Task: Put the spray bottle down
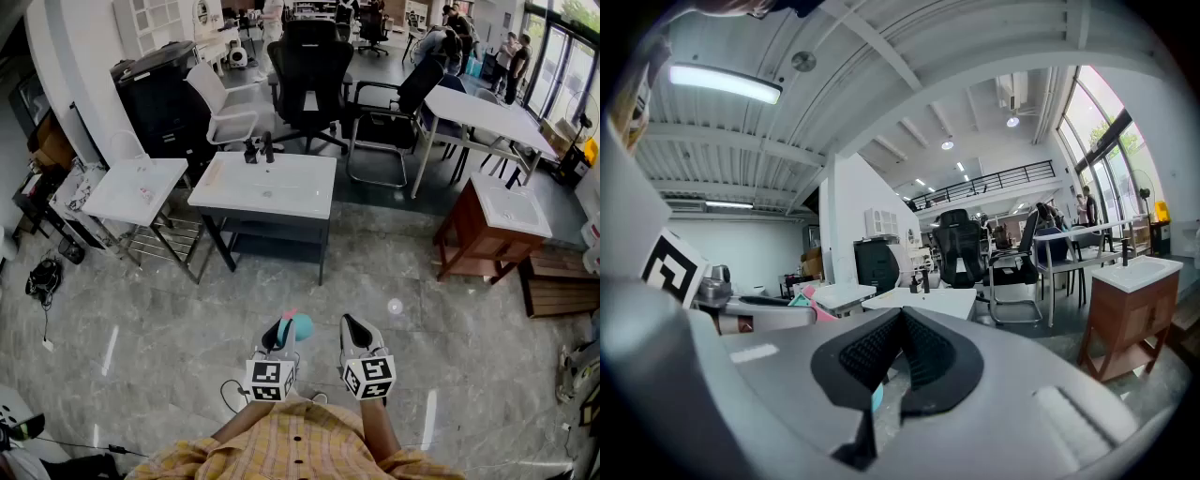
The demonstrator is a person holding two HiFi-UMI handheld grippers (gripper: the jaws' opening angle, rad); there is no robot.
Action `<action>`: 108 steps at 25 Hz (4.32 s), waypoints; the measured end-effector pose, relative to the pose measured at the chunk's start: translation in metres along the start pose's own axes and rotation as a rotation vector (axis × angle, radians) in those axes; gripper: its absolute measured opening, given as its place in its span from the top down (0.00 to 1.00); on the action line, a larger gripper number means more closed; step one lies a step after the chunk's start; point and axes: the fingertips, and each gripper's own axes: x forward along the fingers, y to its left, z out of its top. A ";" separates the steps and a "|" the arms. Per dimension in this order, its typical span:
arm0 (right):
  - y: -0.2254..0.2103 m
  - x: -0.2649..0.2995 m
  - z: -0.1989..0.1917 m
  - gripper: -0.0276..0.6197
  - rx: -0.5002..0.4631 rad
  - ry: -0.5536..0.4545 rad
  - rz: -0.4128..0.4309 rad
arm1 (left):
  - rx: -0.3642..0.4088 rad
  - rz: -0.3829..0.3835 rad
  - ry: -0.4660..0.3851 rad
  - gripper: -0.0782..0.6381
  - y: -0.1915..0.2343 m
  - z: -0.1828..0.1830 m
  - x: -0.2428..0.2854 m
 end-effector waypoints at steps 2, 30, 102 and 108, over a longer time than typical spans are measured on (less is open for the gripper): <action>-0.002 -0.002 -0.001 0.96 -0.005 0.000 0.005 | 0.001 0.000 0.001 0.79 -0.004 -0.001 0.000; -0.085 0.086 0.012 0.96 0.047 0.037 0.038 | -0.052 -0.001 0.022 0.79 0.006 0.016 0.121; -0.326 0.592 0.132 0.96 0.023 0.102 0.143 | -0.049 0.152 0.074 0.79 0.222 0.160 0.635; -0.346 0.609 0.129 0.96 0.023 0.114 0.168 | -0.036 0.171 0.098 0.79 0.224 0.156 0.665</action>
